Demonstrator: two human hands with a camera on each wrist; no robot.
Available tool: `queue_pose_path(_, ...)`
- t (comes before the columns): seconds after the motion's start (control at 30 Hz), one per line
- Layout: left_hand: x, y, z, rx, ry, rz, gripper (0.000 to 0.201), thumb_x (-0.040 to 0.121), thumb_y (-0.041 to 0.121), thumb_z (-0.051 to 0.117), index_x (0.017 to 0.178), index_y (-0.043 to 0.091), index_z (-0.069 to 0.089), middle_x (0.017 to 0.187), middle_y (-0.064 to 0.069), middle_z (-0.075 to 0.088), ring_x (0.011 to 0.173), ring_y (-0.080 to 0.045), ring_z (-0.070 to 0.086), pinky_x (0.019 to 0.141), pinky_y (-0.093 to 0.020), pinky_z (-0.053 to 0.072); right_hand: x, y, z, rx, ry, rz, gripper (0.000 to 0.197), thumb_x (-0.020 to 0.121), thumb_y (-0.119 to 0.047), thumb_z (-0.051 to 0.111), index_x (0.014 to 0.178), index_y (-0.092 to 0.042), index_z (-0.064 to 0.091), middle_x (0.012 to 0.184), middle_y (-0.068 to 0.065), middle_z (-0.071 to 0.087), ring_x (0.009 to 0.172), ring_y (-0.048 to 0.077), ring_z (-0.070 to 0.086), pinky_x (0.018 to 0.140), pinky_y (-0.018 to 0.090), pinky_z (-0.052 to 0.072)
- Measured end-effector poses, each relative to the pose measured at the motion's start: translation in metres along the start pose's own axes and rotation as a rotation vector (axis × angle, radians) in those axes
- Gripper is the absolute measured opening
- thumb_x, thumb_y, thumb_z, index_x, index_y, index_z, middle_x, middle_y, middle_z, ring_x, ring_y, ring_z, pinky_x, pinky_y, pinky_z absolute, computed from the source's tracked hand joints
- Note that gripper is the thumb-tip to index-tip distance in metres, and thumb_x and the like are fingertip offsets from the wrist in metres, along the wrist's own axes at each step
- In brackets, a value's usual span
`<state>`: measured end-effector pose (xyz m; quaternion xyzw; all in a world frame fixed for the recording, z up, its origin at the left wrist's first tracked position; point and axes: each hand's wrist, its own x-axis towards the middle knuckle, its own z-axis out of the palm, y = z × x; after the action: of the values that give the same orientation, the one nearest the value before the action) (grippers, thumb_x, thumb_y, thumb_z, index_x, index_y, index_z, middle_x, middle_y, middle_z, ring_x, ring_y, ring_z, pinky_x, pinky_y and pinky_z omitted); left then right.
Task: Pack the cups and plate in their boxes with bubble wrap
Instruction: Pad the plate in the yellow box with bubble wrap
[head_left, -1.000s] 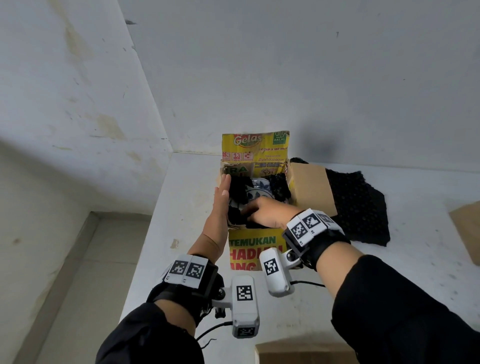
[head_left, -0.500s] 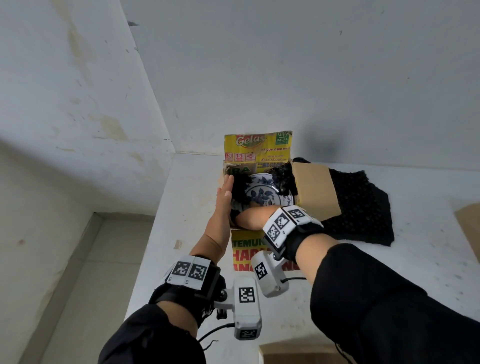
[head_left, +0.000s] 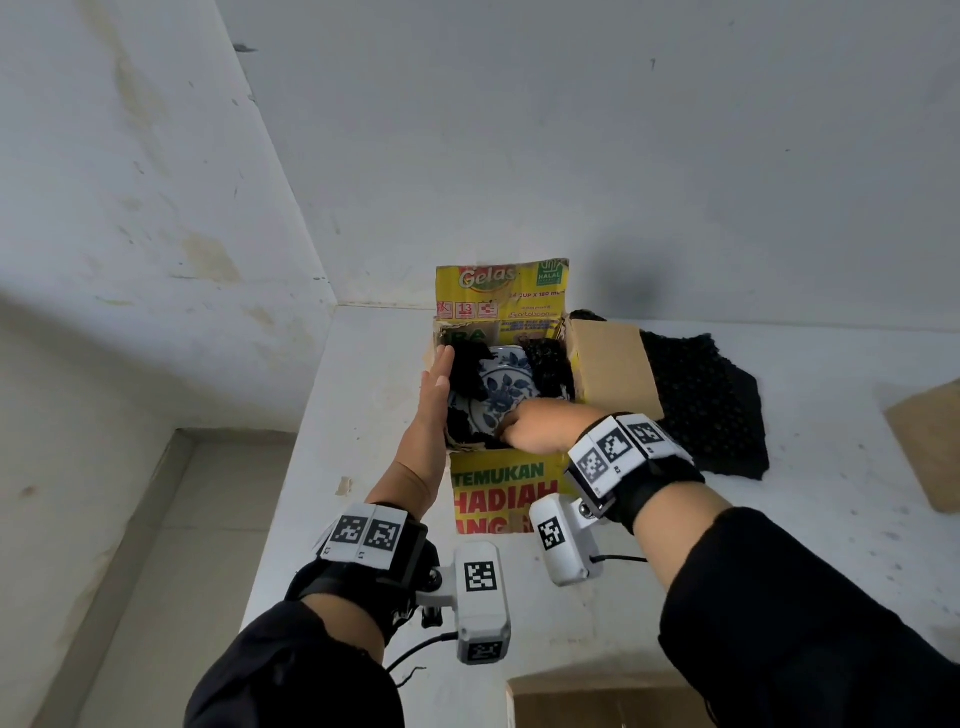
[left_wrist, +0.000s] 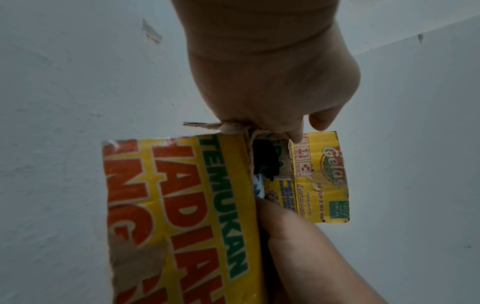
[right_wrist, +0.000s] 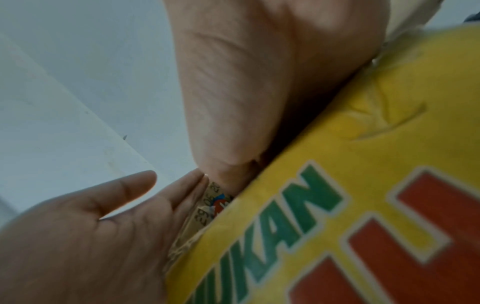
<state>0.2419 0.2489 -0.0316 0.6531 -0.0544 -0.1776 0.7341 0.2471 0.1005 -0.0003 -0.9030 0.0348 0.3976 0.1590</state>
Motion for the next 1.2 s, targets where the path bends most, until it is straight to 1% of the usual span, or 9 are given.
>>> queue_pose_path(0.1, -0.001, 0.002, 0.002, 0.007, 0.019, 0.027, 0.067, 0.078, 0.069, 0.034, 0.14, 0.046, 0.026, 0.156, 0.016, 0.019, 0.144, -0.005, 0.015, 0.12, -0.044, 0.013, 0.007, 0.0, -0.001, -0.015, -0.007, 0.014, 0.04, 0.098, -0.021, 0.034, 0.12, 0.002, 0.057, 0.119, 0.028, 0.056, 0.063, 0.021, 0.038, 0.058, 0.029, 0.032)
queue_pose_path(0.3, -0.004, 0.004, 0.001, 0.015, 0.016, 0.019, 0.07, 0.077, 0.069, 0.035, 0.142, 0.045, 0.025, 0.156, 0.014, 0.018, 0.144, -0.007, 0.014, 0.119, -0.046, 0.012, 0.007, -0.002, -0.002, -0.038, 0.15, -0.096, 0.025, 0.088, -0.02, 0.054, 0.103, -0.012, 0.072, 0.104, 0.013, 0.069, 0.088, 0.029, 0.064, 0.077, 0.036, 0.056)
queue_pose_path(0.47, -0.006, 0.006, 0.002, 0.021, 0.017, 0.017, 0.073, 0.077, 0.067, 0.036, 0.143, 0.039, 0.026, 0.156, 0.013, 0.019, 0.144, -0.007, 0.015, 0.12, -0.044, 0.013, 0.004, -0.014, 0.005, 0.03, 0.031, -0.026, 0.03, 0.096, -0.014, 0.042, 0.114, 0.002, 0.06, 0.107, 0.017, 0.062, 0.096, 0.029, 0.058, 0.076, 0.033, 0.045)
queue_pose_path(0.53, -0.006, 0.005, 0.001, 0.032, 0.017, 0.011, 0.075, 0.077, 0.068, 0.035, 0.145, 0.038, 0.025, 0.156, 0.013, 0.019, 0.144, -0.007, 0.015, 0.119, -0.045, 0.014, 0.001, -0.013, 0.001, 0.01, 0.048, -0.043, 0.029, 0.099, -0.016, 0.038, 0.104, 0.0, 0.061, 0.098, 0.015, 0.062, 0.087, 0.029, 0.058, 0.073, 0.034, 0.045)
queue_pose_path(0.6, -0.006, 0.007, 0.001, 0.031, 0.009, 0.013, 0.071, 0.078, 0.068, 0.036, 0.143, 0.041, 0.027, 0.156, 0.014, 0.02, 0.144, -0.006, 0.015, 0.119, -0.044, 0.014, -0.007, -0.012, -0.005, -0.077, 0.182, -0.075, 0.029, 0.094, -0.033, 0.046, 0.09, -0.01, 0.063, 0.085, 0.007, 0.059, 0.074, 0.024, 0.054, 0.061, 0.03, 0.042)
queue_pose_path(0.7, -0.007, 0.01, 0.003, 0.019, 0.012, 0.014, 0.063, 0.082, 0.062, 0.036, 0.141, 0.041, 0.027, 0.156, 0.013, 0.02, 0.144, -0.006, 0.015, 0.12, -0.043, 0.014, -0.016, -0.012, -0.003, -0.203, 0.648, -0.116, 0.028, 0.083, -0.048, 0.059, 0.098, -0.025, 0.065, 0.108, 0.002, 0.049, 0.102, 0.027, 0.046, 0.079, 0.037, 0.042)
queue_pose_path(0.77, -0.007, 0.011, 0.003, 0.018, 0.012, 0.014, 0.066, 0.081, 0.061, 0.037, 0.142, 0.038, 0.027, 0.156, 0.011, 0.02, 0.145, -0.007, 0.013, 0.12, -0.043, 0.013, -0.016, -0.015, 0.003, -0.269, 0.785, -0.158, 0.042, 0.079, -0.053, 0.06, 0.117, -0.034, 0.056, 0.123, 0.005, 0.041, 0.116, 0.03, 0.036, 0.089, 0.045, 0.035)
queue_pose_path(0.93, -0.009, 0.012, 0.004, 0.03, 0.015, 0.014, 0.059, 0.08, 0.061, 0.037, 0.136, 0.044, 0.028, 0.156, 0.014, 0.018, 0.144, -0.004, 0.012, 0.12, -0.042, 0.011, 0.006, -0.007, 0.003, -0.252, 0.438, -0.081, 0.073, 0.082, -0.068, 0.045, 0.143, -0.053, 0.008, 0.157, 0.0, -0.004, 0.142, 0.039, -0.013, 0.11, 0.065, 0.005)
queue_pose_path(1.2, -0.008, 0.009, 0.001, 0.079, 0.007, 0.007, 0.054, 0.079, 0.066, 0.034, 0.131, 0.055, 0.029, 0.156, 0.018, 0.017, 0.145, -0.005, 0.005, 0.12, -0.045, 0.008, 0.034, -0.009, 0.005, -0.277, 0.189, -0.01, 0.081, 0.082, -0.072, 0.039, 0.143, -0.05, -0.01, 0.157, -0.004, -0.018, 0.138, 0.033, -0.031, 0.107, 0.068, -0.007)
